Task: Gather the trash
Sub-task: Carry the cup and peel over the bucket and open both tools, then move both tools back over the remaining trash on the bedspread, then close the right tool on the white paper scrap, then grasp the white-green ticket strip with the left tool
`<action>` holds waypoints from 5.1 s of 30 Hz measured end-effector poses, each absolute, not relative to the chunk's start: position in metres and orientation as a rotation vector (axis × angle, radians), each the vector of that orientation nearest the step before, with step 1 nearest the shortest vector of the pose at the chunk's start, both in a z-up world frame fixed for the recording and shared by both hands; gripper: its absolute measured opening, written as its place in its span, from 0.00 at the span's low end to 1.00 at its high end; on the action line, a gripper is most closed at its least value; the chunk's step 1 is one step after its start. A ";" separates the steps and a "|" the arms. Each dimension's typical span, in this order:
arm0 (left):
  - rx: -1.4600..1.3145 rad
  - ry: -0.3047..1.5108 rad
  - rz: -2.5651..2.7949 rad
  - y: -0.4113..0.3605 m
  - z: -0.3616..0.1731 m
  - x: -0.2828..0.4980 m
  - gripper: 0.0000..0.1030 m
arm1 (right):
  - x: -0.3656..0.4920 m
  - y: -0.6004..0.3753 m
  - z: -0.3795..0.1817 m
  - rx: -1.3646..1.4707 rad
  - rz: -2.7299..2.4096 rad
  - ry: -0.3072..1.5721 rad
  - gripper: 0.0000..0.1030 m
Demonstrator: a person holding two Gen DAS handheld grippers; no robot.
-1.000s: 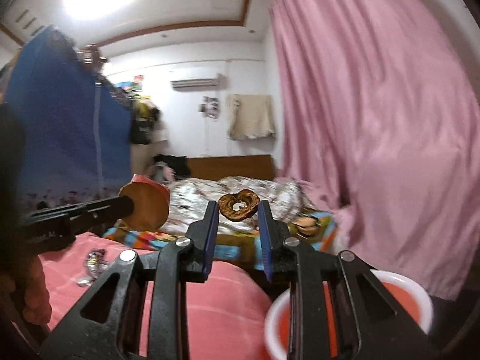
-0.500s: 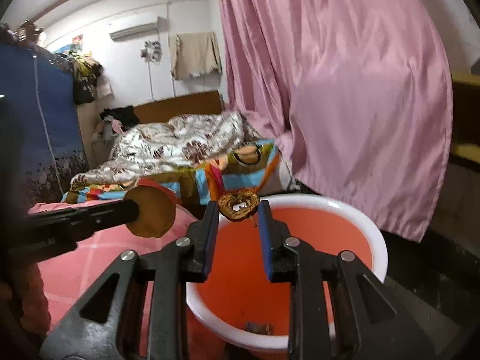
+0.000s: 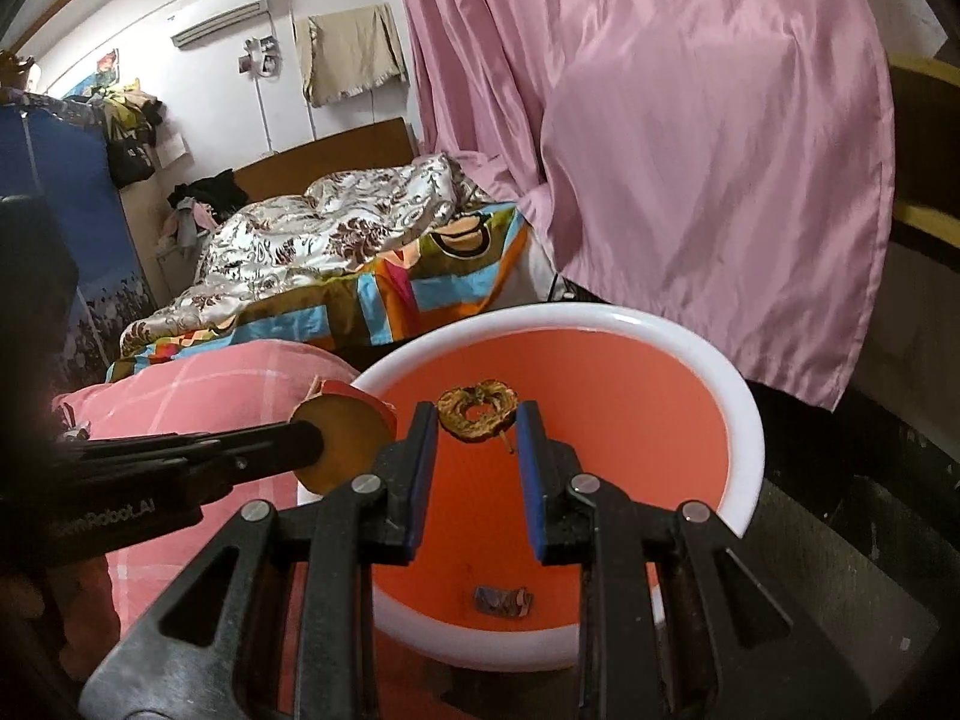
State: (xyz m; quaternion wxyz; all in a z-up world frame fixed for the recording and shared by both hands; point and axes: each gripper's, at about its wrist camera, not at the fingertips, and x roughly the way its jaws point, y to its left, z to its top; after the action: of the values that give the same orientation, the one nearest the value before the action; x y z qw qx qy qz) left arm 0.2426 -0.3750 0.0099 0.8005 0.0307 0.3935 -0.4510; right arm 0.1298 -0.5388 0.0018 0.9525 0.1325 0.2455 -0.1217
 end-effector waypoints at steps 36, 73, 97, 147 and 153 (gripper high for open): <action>-0.060 0.730 -0.864 -0.313 0.031 0.241 0.33 | 0.121 -0.517 0.031 0.233 -0.265 0.345 0.70; -0.078 0.111 -0.166 -0.001 0.089 0.153 0.98 | 0.143 -0.286 0.076 0.056 0.220 -0.033 0.92; -0.165 0.634 -0.223 0.022 0.037 0.236 0.54 | 0.238 -0.215 0.015 -0.095 0.539 0.534 0.36; -0.056 0.873 -0.438 -0.056 0.018 0.207 0.16 | 0.207 -0.273 0.017 0.007 0.488 0.552 0.00; -0.058 0.826 -0.355 -0.051 0.020 0.203 0.16 | 0.217 -0.263 0.010 0.022 0.513 0.598 0.37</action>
State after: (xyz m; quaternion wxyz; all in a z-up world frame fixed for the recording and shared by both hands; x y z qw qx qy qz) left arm 0.2032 -0.0507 0.0196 0.9003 -0.0281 0.3990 -0.1718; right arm 0.2169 -0.2634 0.0102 0.9234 0.0109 0.2911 0.2498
